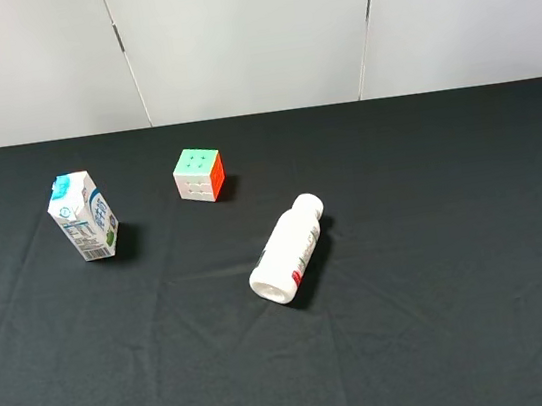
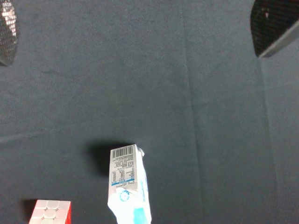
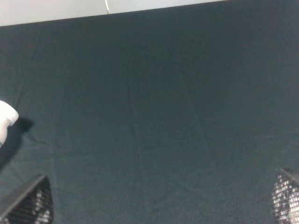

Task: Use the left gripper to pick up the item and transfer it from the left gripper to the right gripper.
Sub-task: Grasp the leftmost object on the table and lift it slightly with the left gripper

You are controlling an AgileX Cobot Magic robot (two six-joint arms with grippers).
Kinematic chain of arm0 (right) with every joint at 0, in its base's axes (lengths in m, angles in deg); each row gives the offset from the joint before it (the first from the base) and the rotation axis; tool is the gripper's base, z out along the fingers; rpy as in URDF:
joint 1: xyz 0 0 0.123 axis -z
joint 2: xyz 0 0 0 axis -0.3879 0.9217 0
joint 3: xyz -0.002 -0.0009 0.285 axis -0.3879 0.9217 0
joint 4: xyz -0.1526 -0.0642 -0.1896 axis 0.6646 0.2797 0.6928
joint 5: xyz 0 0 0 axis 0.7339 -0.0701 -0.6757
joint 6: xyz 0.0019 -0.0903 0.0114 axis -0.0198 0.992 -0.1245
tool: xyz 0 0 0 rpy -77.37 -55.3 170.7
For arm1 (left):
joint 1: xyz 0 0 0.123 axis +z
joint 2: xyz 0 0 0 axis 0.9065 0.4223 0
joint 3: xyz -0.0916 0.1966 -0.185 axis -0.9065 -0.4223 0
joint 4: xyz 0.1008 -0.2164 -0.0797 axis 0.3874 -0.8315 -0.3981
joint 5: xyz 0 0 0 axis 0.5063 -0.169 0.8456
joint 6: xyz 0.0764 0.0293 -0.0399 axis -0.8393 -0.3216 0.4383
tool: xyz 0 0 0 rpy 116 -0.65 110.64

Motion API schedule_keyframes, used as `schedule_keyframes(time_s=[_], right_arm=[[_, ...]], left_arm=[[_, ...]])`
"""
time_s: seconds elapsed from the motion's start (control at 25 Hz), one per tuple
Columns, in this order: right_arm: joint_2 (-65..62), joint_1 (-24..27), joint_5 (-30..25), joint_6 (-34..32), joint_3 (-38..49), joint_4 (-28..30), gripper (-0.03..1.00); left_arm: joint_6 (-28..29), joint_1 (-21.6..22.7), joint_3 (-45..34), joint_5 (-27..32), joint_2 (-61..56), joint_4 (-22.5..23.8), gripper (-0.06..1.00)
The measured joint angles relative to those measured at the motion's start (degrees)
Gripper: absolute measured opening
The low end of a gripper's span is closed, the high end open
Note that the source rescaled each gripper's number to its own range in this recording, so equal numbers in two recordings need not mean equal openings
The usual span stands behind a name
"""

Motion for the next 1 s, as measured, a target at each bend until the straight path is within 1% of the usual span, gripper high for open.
schedule_keyframes(time_s=[1.0], right_arm=[[0.0,0.0,0.0,0.0,0.0,0.0,1.0]], left_arm=[[0.0,0.0,0.0,0.0,0.0,0.0,0.98]])
